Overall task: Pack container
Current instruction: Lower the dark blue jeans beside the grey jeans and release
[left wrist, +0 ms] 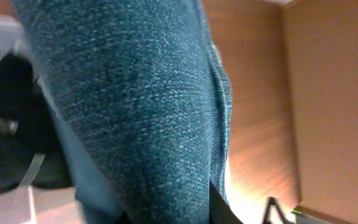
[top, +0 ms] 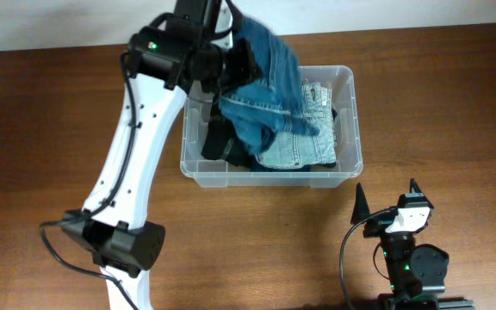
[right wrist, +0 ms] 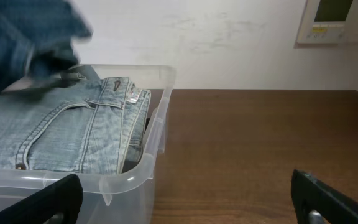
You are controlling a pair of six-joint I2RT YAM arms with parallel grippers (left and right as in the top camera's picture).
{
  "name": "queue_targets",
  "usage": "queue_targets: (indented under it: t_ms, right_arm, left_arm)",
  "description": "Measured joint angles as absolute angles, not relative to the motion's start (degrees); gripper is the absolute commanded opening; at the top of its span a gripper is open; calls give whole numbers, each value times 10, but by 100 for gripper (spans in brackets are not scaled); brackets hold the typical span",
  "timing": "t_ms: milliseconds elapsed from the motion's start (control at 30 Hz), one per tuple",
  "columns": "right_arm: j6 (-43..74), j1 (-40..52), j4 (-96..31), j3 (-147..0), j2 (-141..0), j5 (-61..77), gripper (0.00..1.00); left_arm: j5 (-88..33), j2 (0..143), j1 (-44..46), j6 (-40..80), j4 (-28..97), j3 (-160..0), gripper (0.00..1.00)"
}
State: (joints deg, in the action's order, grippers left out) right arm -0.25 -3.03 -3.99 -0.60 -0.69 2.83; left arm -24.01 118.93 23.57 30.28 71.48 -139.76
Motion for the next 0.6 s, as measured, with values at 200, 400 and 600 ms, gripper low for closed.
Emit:
queue_targets:
  t_ms: [200, 400, 600]
  right_arm:
    - [-2, -30, -40, -6, -7, 28, 99]
    - [-2, -30, -40, -6, -7, 28, 98]
    - [-3, -30, -40, -6, -7, 28, 98]
  left_arm:
    - [-257, 1160, 237, 303, 716, -1442, 1]
    - [-259, 1142, 241, 303, 721, -1443, 1]
    - [-239, 1165, 249, 303, 720, -1425, 1]
